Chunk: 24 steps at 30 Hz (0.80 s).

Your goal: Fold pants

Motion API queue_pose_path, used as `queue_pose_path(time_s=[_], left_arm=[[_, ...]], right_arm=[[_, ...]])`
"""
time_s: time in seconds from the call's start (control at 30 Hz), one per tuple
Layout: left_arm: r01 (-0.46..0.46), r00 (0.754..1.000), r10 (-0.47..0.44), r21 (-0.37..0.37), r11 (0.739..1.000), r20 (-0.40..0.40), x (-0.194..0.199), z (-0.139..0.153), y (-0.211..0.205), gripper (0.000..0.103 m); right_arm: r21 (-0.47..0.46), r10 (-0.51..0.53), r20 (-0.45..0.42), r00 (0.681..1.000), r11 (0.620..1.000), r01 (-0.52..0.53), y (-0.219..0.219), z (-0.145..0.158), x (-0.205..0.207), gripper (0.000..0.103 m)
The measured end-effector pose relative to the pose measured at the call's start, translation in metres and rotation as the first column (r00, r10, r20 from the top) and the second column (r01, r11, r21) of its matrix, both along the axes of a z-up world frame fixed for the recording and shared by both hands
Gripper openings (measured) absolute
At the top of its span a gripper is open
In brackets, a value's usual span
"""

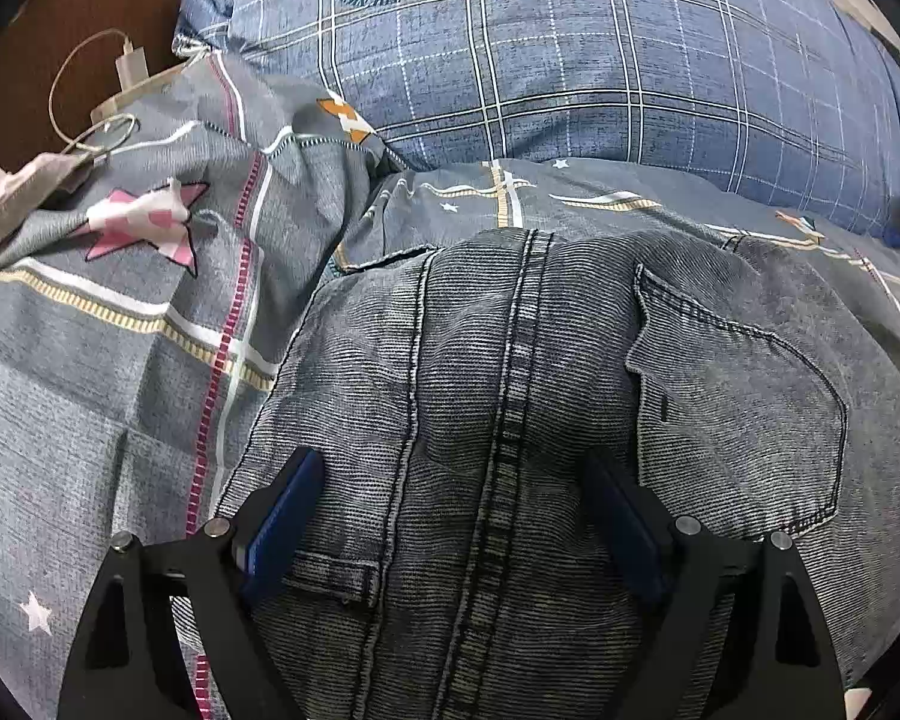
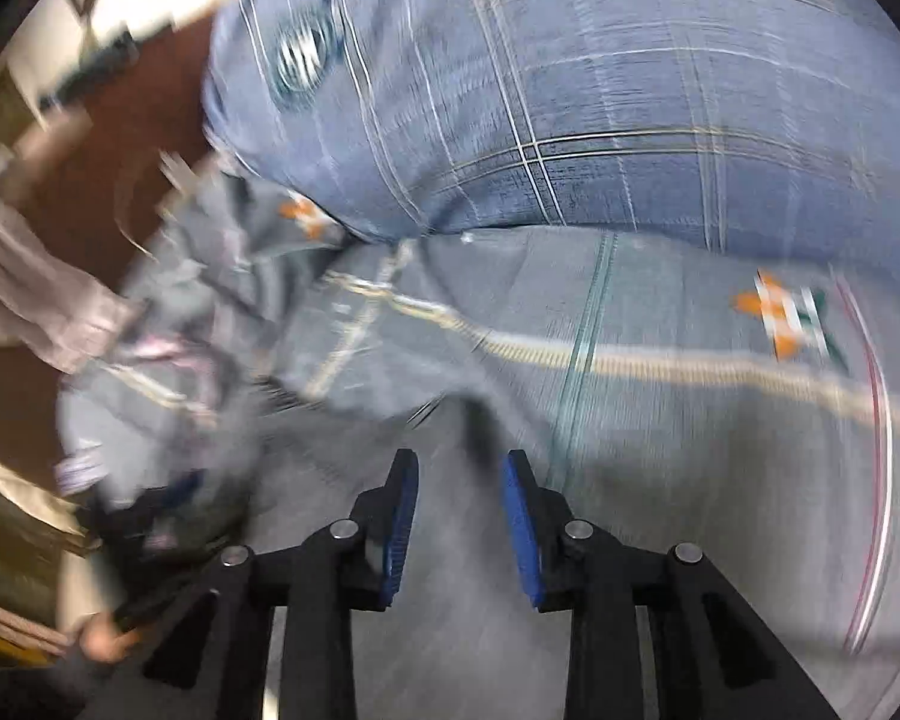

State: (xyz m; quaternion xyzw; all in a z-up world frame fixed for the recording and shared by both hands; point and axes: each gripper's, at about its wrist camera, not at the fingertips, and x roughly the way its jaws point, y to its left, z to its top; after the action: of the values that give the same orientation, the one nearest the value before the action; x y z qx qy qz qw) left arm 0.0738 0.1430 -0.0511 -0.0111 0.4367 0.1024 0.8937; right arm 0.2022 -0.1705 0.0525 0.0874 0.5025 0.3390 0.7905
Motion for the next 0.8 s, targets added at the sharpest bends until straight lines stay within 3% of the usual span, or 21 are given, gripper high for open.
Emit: queue_pose_path(time_s=[0.07, 0.1, 0.13, 0.17, 0.2, 0.23, 0.33, 0.37, 0.43, 0.47, 0.5, 0.53, 0.57, 0.6, 0.63, 0.7, 0.77, 0.8], left_arm=[[0.000, 1.000, 0.000, 0.013, 1.000, 0.005, -0.001, 0.000, -0.002, 0.088], [-0.001, 1.000, 0.001, 0.016, 1.000, 0.007, -0.002, 0.001, -0.003, 0.088], [-0.001, 1.000, 0.001, 0.018, 1.000, 0.011, -0.002, 0.002, -0.004, 0.088], [-0.002, 1.000, 0.002, 0.022, 1.000, 0.020, -0.003, 0.004, -0.005, 0.088], [-0.002, 0.999, 0.001, 0.025, 1.000, 0.035, -0.005, 0.009, -0.005, 0.088], [0.001, 0.998, -0.002, 0.025, 1.000, 0.058, -0.009, 0.015, -0.007, 0.088], [0.060, 0.988, -0.061, 0.014, 0.998, 0.142, -0.026, 0.046, -0.023, 0.088], [0.080, 0.983, -0.080, 0.007, 0.997, 0.162, -0.029, 0.053, -0.030, 0.088], [0.126, 0.975, -0.128, 0.024, 0.992, 0.181, -0.030, 0.061, -0.049, 0.088], [0.126, 0.977, -0.138, 0.079, 0.989, 0.160, -0.025, 0.057, -0.061, 0.088], [0.119, 0.985, -0.135, 0.137, 0.983, 0.111, -0.016, 0.046, -0.071, 0.088], [0.120, 0.991, -0.128, 0.184, 0.976, 0.032, -0.004, 0.027, -0.077, 0.088], [0.120, 0.991, -0.108, 0.194, 0.974, -0.073, 0.009, 0.001, -0.076, 0.091], [0.104, 0.992, -0.091, 0.154, 0.983, -0.088, 0.012, -0.009, -0.070, 0.091], [0.047, 0.999, -0.045, 0.085, 0.995, -0.031, 0.008, -0.002, -0.058, 0.093], [0.031, 0.998, -0.030, 0.023, 0.999, -0.060, 0.009, 0.007, -0.050, 0.093], [0.018, 0.999, -0.017, 0.038, 0.999, -0.033, 0.005, 0.014, -0.050, 0.093], [0.018, 1.000, -0.017, 0.041, 0.999, -0.024, 0.003, 0.018, -0.051, 0.092]], right_arm=[[0.085, -0.010, -0.065, 0.998, 0.996, 0.015, -0.022, -0.012, -0.018, 0.041], [0.085, -0.012, -0.119, 0.993, 0.996, 0.023, -0.031, -0.031, -0.023, 0.059], [0.025, -0.034, -0.142, 0.989, 0.999, 0.038, -0.033, -0.049, -0.023, 0.067], [-0.077, -0.083, -0.163, 0.983, 0.994, 0.072, -0.040, -0.070, -0.018, 0.066], [-0.147, -0.141, -0.187, 0.972, 0.983, 0.114, -0.050, -0.088, -0.013, 0.056], [-0.076, -0.181, -0.183, 0.966, 0.982, 0.170, -0.067, -0.088, -0.010, 0.043], [0.049, -0.276, -0.143, 0.950, 0.957, 0.286, -0.105, -0.062, -0.018, 0.047], [0.073, -0.269, -0.133, 0.954, 0.957, 0.280, -0.112, -0.056, -0.023, 0.050], [0.118, -0.216, -0.136, 0.967, 0.965, 0.233, -0.121, -0.055, -0.034, 0.064], [0.081, -0.209, -0.126, 0.970, 0.972, 0.220, -0.123, -0.063, -0.036, 0.065], [-0.022, -0.234, -0.134, 0.963, 0.972, 0.233, -0.128, -0.076, -0.035, 0.065], [-0.082, -0.273, -0.177, 0.946, 0.961, 0.262, -0.142, -0.092, -0.031, 0.054], [-0.021, -0.309, -0.196, 0.930, 0.950, 0.311, -0.158, -0.093, -0.030, 0.044], [0.025, -0.358, -0.220, 0.907, 0.928, 0.372, -0.176, -0.087, -0.031, 0.042], [0.033, -0.414, -0.184, 0.892, 0.904, 0.426, -0.194, -0.074, -0.035, 0.042], [0.073, -0.465, -0.112, 0.878, 0.878, 0.473, -0.225, -0.048, -0.044, 0.042], [0.141, -0.454, -0.154, 0.877, 0.869, 0.475, -0.244, -0.043, -0.044, 0.043], [0.178, -0.407, -0.192, 0.893, 0.880, 0.440, -0.246, -0.049, -0.042, 0.053]])
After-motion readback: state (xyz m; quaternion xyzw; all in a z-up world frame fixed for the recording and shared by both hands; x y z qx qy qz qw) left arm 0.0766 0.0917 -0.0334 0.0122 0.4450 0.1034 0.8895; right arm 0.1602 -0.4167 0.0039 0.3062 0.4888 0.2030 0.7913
